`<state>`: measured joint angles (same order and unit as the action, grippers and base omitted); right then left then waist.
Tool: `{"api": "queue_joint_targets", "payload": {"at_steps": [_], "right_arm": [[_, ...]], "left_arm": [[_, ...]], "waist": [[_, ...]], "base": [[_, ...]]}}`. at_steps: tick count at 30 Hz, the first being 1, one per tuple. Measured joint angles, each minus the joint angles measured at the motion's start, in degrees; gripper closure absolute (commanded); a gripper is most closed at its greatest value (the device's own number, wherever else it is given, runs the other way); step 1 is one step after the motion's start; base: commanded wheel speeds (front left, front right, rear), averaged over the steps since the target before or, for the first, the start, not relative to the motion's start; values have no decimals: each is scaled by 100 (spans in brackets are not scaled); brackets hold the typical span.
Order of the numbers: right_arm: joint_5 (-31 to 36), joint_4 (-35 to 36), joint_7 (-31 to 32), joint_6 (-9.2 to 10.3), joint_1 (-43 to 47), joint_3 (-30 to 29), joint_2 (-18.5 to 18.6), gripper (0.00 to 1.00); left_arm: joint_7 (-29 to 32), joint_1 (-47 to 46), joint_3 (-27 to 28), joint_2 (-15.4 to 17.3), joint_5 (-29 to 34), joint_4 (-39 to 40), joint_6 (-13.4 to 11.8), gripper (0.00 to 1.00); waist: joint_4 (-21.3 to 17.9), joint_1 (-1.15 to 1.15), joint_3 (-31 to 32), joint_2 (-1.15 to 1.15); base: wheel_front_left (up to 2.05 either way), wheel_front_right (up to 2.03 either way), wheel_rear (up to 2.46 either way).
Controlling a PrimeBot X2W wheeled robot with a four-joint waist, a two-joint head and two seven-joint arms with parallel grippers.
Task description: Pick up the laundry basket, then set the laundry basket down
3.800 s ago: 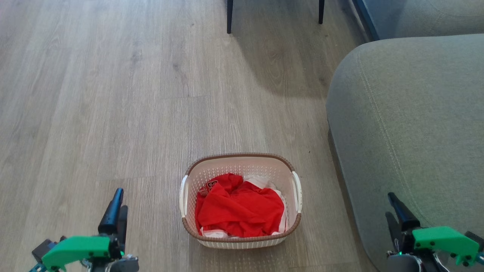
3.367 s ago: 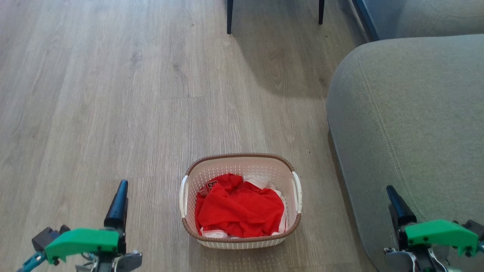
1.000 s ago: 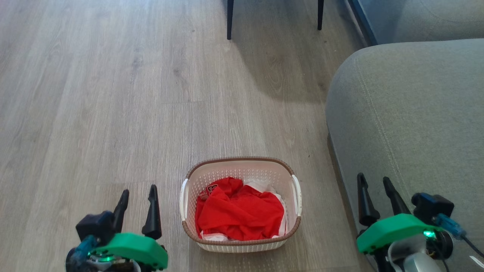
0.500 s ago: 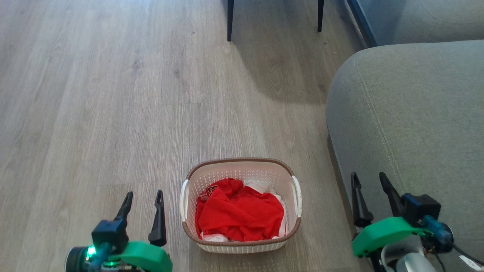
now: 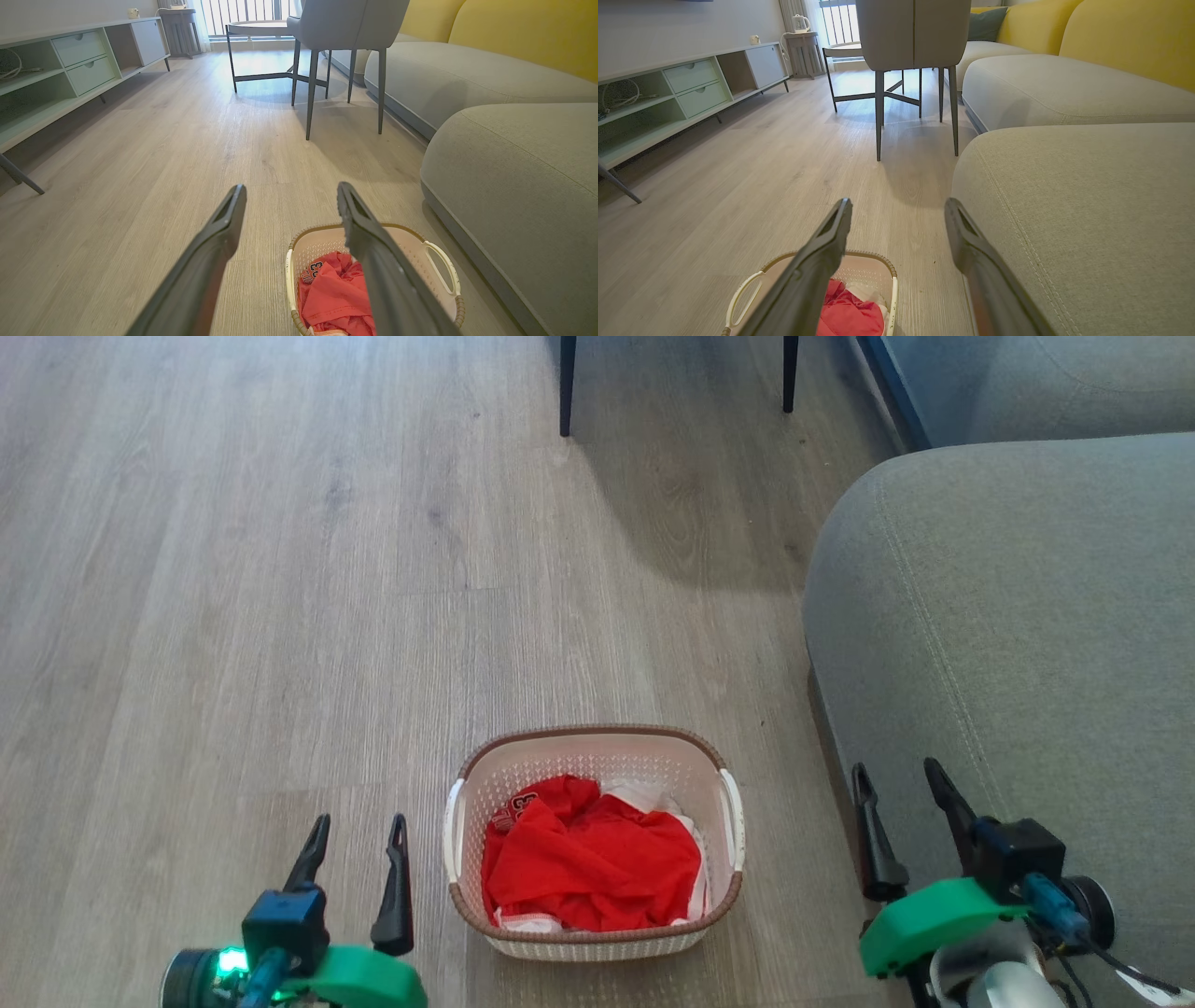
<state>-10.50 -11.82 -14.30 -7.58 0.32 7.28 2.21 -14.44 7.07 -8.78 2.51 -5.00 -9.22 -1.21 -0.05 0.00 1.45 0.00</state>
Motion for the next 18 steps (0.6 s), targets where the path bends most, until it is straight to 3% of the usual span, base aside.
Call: {"api": "queue_joint_targets", "payload": {"at_steps": [18], "right_arm": [[1, -10, 0, 0, 0, -1, 2, 0]], "left_arm": [[0, -1, 1, 1, -1, -24, -1, 0]], "waist": [[-7, 0, -30, 0]], "base": [[0, 0, 0]]}}
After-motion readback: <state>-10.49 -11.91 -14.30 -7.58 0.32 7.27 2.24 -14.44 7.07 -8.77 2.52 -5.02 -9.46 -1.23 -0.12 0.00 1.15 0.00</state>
